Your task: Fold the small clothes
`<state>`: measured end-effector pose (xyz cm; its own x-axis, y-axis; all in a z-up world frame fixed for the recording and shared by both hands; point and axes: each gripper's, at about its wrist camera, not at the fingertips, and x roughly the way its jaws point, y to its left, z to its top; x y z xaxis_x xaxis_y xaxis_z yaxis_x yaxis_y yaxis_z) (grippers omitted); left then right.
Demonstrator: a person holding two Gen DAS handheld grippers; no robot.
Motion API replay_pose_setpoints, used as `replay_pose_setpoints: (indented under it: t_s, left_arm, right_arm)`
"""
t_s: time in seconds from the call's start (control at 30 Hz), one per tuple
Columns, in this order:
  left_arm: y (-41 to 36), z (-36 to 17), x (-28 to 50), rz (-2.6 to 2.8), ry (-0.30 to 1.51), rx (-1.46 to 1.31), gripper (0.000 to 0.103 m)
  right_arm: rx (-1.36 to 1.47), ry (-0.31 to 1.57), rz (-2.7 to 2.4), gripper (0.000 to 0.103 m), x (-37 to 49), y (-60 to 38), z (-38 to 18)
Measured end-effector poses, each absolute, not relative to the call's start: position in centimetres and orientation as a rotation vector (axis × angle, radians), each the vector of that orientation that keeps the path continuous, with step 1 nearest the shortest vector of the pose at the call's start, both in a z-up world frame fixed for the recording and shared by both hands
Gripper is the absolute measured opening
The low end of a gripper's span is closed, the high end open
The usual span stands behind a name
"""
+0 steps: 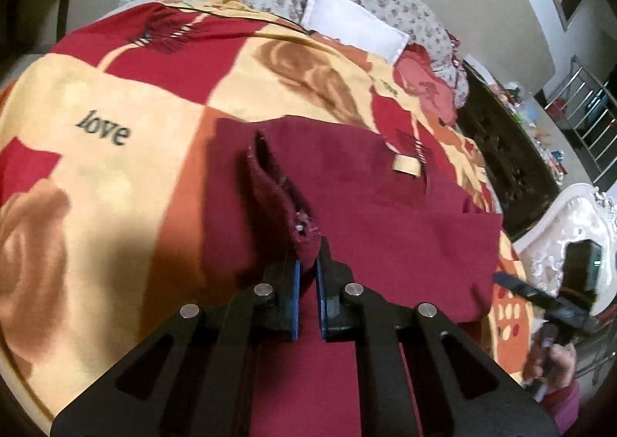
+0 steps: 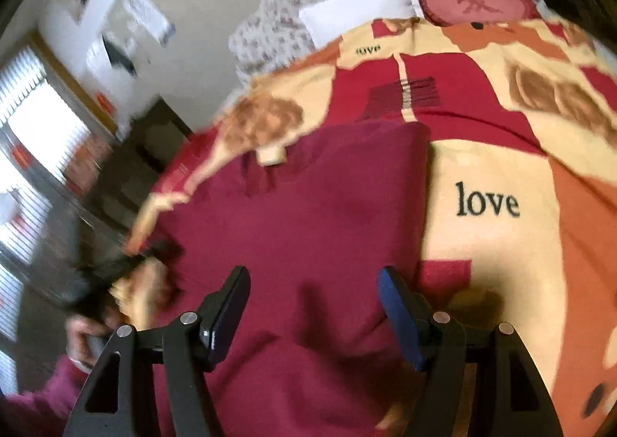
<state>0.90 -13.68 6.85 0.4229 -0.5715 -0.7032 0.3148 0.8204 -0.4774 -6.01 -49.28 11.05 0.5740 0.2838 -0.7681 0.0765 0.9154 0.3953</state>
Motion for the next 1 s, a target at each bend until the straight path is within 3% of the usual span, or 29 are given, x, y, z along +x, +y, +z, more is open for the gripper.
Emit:
replay_pose_setpoints:
  t_s: [0.03, 0.13, 0.33, 0.57, 0.7, 1.0]
  left_arm:
    - [-13.9, 6.8, 0.9, -0.565, 0.991, -0.285, 0.006]
    - [-14.4, 6.6, 0.6, -0.557, 1.009, -0.260, 0.006]
    - [-14.8, 6.3, 0.0, -0.531, 1.013, -0.197, 0.006]
    - [-14.6, 5.3, 0.0, -0.492, 1.030, -0.160, 0.006]
    - [-14.8, 5.3, -0.2, -0.477, 1.029, -0.131, 0.006]
    - [-14.5, 6.1, -0.9, -0.456, 1.025, -0.074, 0.022]
  right_arm:
    - [0.355, 0.981, 0.115, 0.066, -5.5, -49.0, 10.5]
    - [0.169, 1.041, -0.038, 0.050, -4.3, -49.3, 8.5]
    - [0.315, 1.015, -0.125, 0.050, -5.7, -53.1, 8.1]
    - [0.321, 0.906, 0.011, 0.051, -8.4, -50.2, 12.9]
    - [0.314, 0.939, 0.104, 0.051, -7.2, -47.6, 12.5]
    - [0.177, 1.080, 0.012, 0.051, -6.7, -47.1, 8.1]
